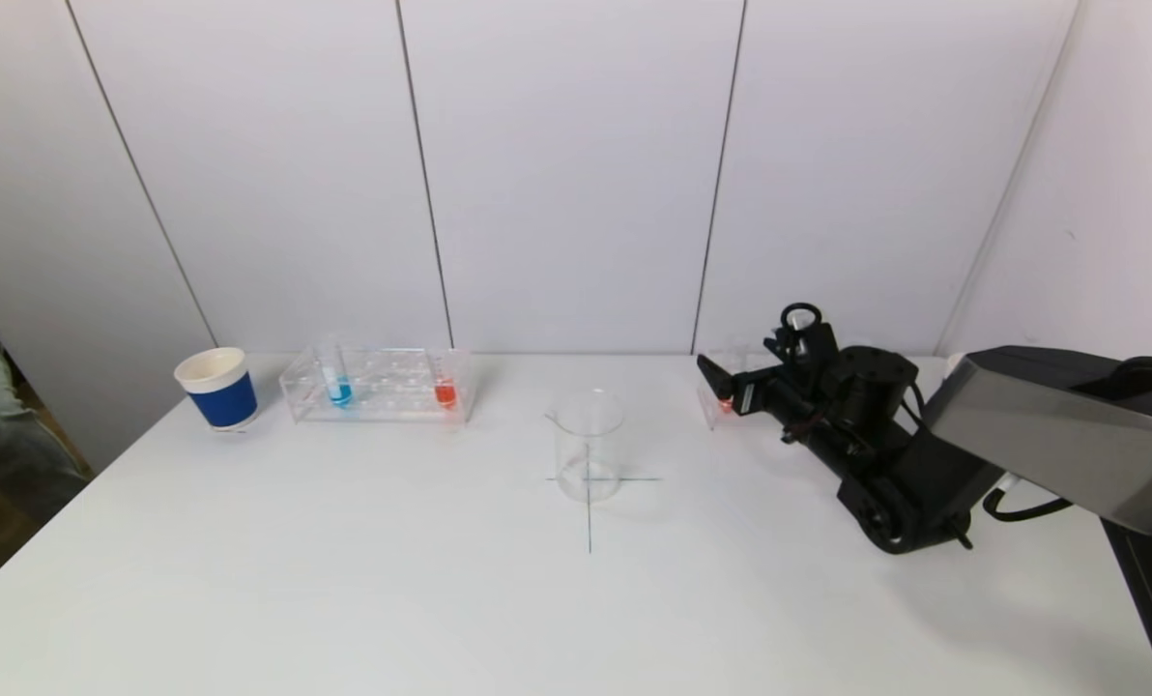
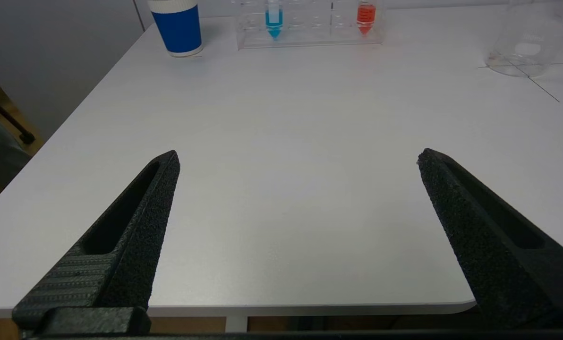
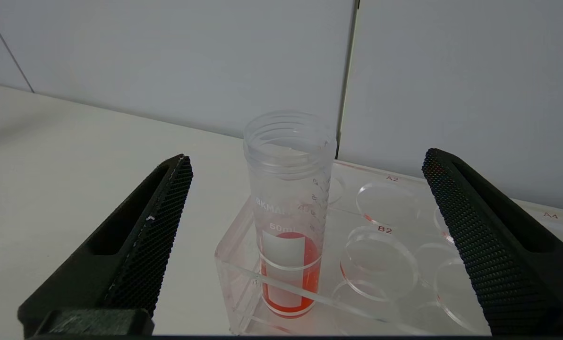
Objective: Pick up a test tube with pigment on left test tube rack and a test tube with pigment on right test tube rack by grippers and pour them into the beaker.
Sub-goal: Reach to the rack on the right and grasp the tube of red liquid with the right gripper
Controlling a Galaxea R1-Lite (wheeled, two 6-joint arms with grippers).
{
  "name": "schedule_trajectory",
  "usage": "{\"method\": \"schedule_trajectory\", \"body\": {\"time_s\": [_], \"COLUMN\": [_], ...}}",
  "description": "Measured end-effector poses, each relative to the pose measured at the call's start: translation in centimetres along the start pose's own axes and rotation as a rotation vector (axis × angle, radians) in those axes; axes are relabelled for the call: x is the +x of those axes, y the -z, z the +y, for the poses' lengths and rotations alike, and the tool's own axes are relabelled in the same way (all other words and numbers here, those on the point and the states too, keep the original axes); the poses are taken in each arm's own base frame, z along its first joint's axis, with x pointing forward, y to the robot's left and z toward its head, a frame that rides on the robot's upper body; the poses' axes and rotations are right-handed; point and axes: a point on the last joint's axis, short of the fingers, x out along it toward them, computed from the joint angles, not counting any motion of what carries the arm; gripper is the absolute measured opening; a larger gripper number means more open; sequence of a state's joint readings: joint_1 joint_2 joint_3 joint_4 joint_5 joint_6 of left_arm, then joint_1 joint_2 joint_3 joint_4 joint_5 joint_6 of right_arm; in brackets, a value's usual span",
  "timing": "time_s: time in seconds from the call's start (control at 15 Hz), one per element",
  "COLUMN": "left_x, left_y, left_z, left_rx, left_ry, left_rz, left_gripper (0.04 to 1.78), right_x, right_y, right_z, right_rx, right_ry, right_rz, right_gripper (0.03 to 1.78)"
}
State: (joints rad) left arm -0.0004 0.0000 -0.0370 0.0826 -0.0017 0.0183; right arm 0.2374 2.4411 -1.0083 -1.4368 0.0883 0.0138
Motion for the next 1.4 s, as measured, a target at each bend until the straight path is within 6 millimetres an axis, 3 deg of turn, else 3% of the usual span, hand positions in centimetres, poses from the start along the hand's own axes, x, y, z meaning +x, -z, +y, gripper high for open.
{"method": "schedule_trajectory", "body": {"time_s": [1.4], "left_x": [0.00], "left_y": [0.00], "left_z": [0.00], "left_rx": [0.000], "left_ry": [0.000], "left_rz": [0.000], "left_gripper": [1.76], "right_x": [0.32], "right_y": [-0.05], "right_z": [0.64], "right_rx": [-0.001], "right_ry": [-0.014], "right_rz": [-0.003], "right_gripper": [1.77]}}
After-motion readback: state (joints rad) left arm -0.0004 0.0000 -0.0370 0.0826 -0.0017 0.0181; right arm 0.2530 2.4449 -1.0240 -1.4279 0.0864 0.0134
